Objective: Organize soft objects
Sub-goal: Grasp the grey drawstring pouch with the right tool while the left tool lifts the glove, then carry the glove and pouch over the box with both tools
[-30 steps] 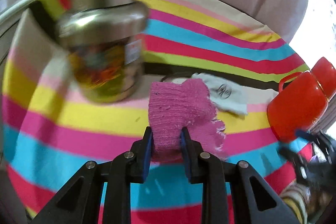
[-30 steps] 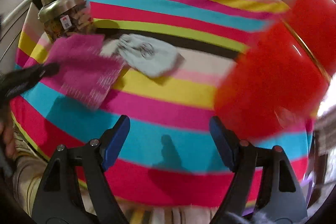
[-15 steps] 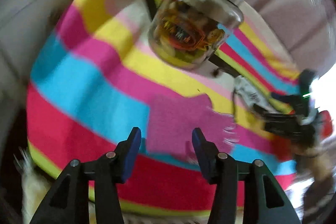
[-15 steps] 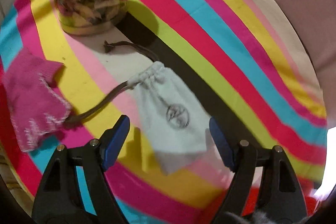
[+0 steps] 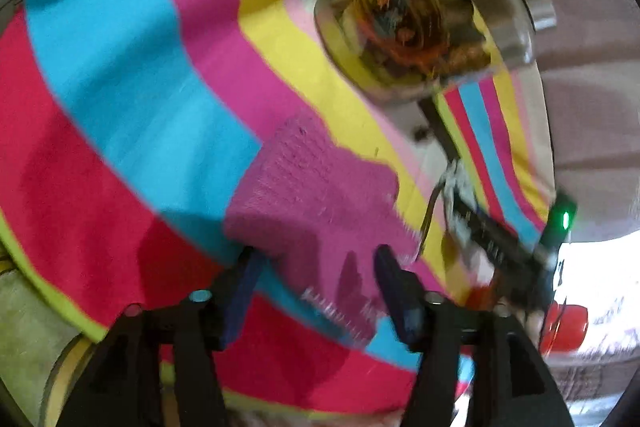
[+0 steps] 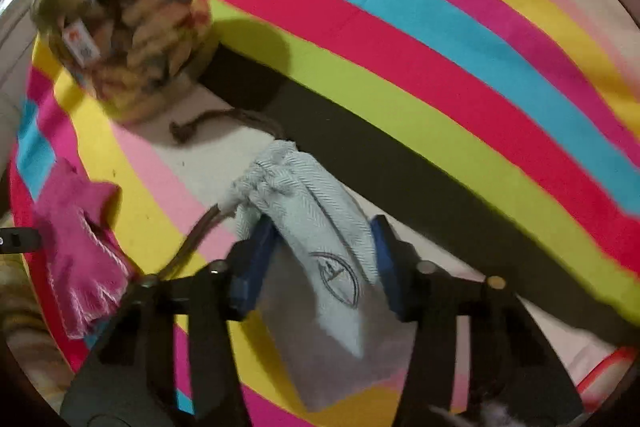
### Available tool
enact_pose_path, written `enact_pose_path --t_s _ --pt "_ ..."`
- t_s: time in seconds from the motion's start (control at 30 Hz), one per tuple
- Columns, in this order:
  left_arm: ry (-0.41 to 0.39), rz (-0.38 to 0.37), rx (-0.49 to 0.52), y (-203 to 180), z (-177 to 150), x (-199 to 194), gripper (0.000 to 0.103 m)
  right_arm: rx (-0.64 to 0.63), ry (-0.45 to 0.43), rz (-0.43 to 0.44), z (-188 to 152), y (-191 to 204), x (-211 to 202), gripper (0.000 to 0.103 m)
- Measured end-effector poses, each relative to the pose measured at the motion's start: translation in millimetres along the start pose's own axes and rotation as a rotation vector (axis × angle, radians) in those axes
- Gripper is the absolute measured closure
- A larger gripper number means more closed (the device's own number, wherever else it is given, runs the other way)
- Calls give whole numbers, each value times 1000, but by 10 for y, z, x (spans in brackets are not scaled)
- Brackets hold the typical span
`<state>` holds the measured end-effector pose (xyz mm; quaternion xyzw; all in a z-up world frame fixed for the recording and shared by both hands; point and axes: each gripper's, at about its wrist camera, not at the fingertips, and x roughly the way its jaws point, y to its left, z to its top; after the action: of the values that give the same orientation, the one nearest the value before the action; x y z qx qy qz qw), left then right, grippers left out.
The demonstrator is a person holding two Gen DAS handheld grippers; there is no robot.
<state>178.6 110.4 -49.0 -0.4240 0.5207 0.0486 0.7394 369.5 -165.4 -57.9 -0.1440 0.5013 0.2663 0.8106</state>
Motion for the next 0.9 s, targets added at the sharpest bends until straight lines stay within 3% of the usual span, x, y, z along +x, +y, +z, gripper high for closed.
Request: enact_pose_path --t_s 0.07,0.1,0.23,0.37,0.43,0.63,0.9 --pt "-31 31 -11 -93 83 42 30 11 -16 -6 -86 60 -59 78" --pt "-54 61 -10 -166 122 62 30 25 -17 -8 -147 93 -97 82" --pt "-146 233 69 -490 199 192 29 58 -34 -13 -377 221 -238 87" --pt "-221 452 285 -873 159 459 29 71 -70 -49 -551 282 -382 91" --pt "-257 496 383 -978 51 531 37 94 -95 -72 -631 322 -494 91" --pt "-312 492 505 -1152 -129 516 82 126 -159 -171 -776 424 -856 91" --pt "-308 347 464 -935 -180 186 89 168 -221 -217 -861 562 -1203 91"
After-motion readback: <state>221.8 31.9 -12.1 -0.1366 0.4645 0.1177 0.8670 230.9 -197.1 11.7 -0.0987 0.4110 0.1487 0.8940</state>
